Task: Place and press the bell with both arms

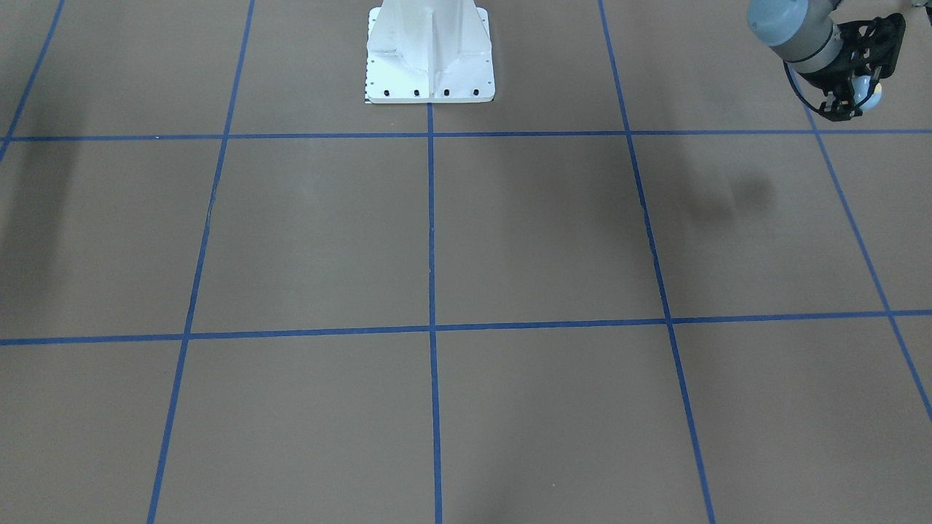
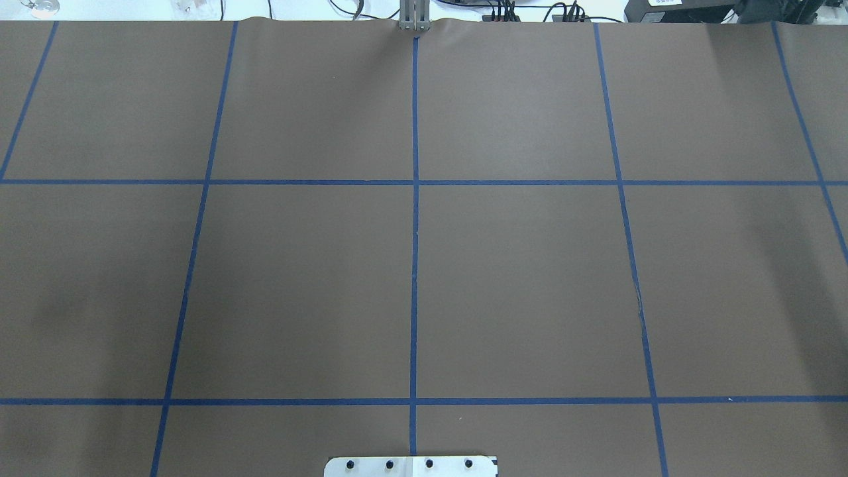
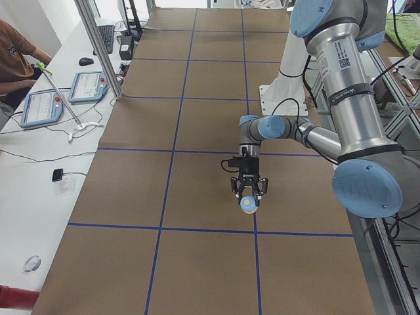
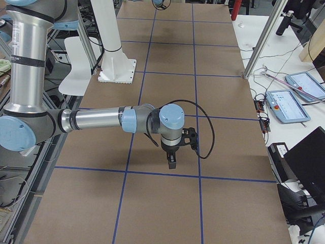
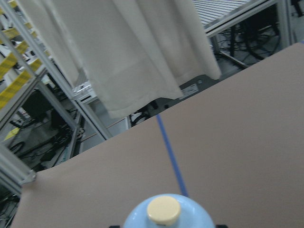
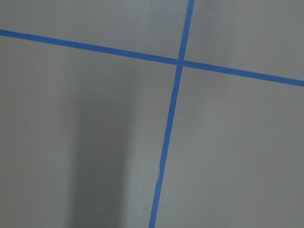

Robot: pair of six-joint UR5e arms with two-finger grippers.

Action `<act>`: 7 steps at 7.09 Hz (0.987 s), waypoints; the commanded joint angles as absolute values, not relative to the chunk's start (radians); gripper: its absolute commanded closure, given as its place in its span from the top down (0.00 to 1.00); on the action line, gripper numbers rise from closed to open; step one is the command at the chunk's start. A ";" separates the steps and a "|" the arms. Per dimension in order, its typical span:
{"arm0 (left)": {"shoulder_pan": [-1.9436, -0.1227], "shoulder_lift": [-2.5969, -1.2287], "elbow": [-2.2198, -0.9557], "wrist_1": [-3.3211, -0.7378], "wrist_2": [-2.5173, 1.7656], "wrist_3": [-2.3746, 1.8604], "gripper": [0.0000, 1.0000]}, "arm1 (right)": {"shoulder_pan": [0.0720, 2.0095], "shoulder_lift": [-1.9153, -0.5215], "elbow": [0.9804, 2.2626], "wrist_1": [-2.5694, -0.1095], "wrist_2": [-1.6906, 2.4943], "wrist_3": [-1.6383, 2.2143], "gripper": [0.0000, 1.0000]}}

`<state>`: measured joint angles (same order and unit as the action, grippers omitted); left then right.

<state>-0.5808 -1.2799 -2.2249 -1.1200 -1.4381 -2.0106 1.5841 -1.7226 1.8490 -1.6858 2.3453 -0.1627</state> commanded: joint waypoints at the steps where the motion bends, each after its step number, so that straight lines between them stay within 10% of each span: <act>1: -0.718 -1.591 -2.165 -1.120 -1.369 -1.748 0.00 | 1.583 -1.724 1.845 -1.686 2.347 -0.163 1.00; 7: -0.551 -2.011 -1.999 -1.593 -1.260 -1.296 0.00 | 1.585 -1.726 1.850 -1.689 2.352 -0.163 1.00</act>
<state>-0.6015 -1.9879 -2.0568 -1.3716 -1.2791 -1.4186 1.5836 -1.7297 1.8476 -1.6886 2.3511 -0.1626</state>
